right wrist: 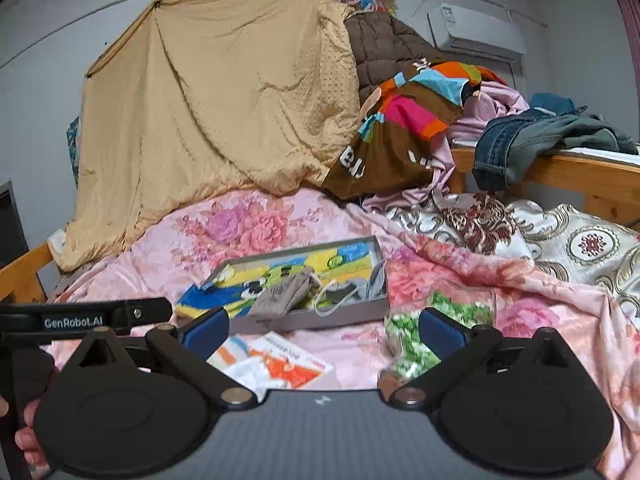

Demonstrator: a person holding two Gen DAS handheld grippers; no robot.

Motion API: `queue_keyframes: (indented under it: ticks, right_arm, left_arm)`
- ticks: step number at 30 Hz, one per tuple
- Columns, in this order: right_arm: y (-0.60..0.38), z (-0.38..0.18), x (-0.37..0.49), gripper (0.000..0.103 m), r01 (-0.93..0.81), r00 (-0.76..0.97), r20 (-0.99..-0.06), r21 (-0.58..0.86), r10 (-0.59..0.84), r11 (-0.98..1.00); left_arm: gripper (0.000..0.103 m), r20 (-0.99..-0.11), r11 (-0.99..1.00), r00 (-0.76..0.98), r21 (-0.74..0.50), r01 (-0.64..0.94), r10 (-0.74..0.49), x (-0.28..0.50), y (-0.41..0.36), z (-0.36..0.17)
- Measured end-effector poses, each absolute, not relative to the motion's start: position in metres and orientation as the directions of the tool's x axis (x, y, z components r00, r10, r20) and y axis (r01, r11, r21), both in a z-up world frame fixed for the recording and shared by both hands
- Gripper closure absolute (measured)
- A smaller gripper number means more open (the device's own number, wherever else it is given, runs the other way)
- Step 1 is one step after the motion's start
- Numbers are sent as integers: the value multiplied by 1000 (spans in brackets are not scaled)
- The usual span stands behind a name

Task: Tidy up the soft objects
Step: 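Move both tools back toward the white glove and black strap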

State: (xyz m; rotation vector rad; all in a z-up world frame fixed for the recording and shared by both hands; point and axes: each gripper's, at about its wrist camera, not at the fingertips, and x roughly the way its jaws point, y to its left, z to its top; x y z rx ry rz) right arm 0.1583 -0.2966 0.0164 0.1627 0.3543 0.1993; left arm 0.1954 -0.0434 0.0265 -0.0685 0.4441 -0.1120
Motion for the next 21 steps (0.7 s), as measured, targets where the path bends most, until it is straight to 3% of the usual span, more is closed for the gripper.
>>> queue_keyframes:
  ticks: [11,21]
  right_arm:
    - [-291,9,114,0,-179,889,-398,152,226,972]
    - [-292,10,90,0,-167,891,-408,118,201,979]
  left_arm:
    - [2,-447,990,884,-96,101,-133,153,-41,19]
    - [2,-499,989,854,-80,123,-147,126,-41,2]
